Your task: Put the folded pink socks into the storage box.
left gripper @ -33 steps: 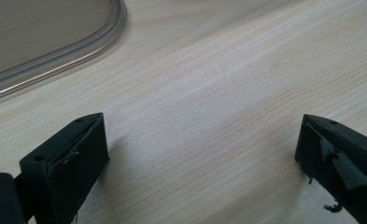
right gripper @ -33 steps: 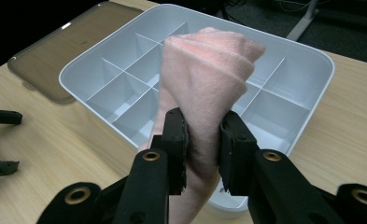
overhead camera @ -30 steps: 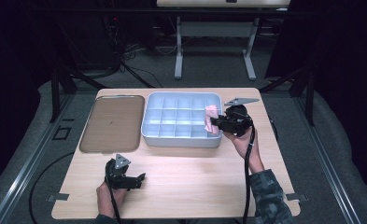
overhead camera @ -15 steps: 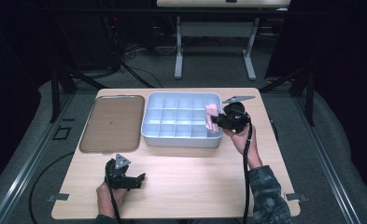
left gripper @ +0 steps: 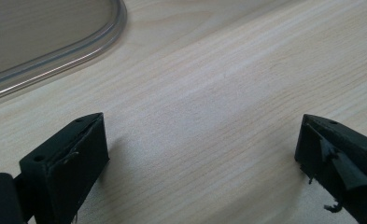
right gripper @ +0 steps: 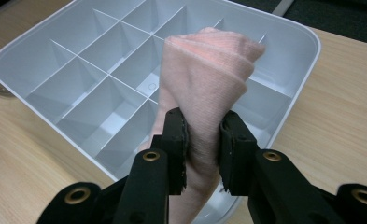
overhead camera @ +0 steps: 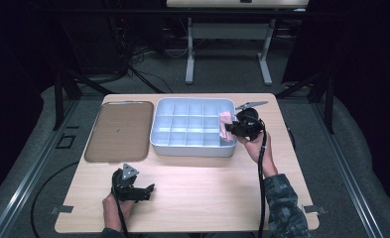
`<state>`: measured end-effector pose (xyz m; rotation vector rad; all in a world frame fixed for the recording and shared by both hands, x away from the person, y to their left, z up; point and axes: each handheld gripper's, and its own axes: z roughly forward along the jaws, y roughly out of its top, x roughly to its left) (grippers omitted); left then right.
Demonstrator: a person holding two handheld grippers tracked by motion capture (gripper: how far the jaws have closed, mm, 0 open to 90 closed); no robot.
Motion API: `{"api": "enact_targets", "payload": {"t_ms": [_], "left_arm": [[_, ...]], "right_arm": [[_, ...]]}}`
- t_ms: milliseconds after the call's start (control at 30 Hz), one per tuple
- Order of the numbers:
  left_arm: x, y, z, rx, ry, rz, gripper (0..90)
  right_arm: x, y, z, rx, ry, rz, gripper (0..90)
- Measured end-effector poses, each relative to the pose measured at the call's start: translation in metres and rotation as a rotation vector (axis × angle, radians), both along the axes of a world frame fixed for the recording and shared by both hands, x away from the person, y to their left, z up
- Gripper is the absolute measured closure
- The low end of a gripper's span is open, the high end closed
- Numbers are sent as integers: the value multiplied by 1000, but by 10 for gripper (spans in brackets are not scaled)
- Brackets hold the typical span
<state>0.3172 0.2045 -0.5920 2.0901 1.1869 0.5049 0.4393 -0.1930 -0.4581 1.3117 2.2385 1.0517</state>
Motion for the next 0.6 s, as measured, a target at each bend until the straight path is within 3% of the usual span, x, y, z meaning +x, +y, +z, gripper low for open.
{"api": "enact_targets", "payload": {"t_ms": [133, 267, 600], "left_arm": [[0, 0, 0, -1, 0, 1, 22], [0, 0, 0, -1, 0, 1, 22], [0, 0, 0, -1, 0, 2, 22]], "right_arm": [[3, 2, -2, -20, -2, 0, 744], [6, 3, -6, 4, 11, -15, 743], [11, 6, -13, -15, 25, -23, 743]]}}
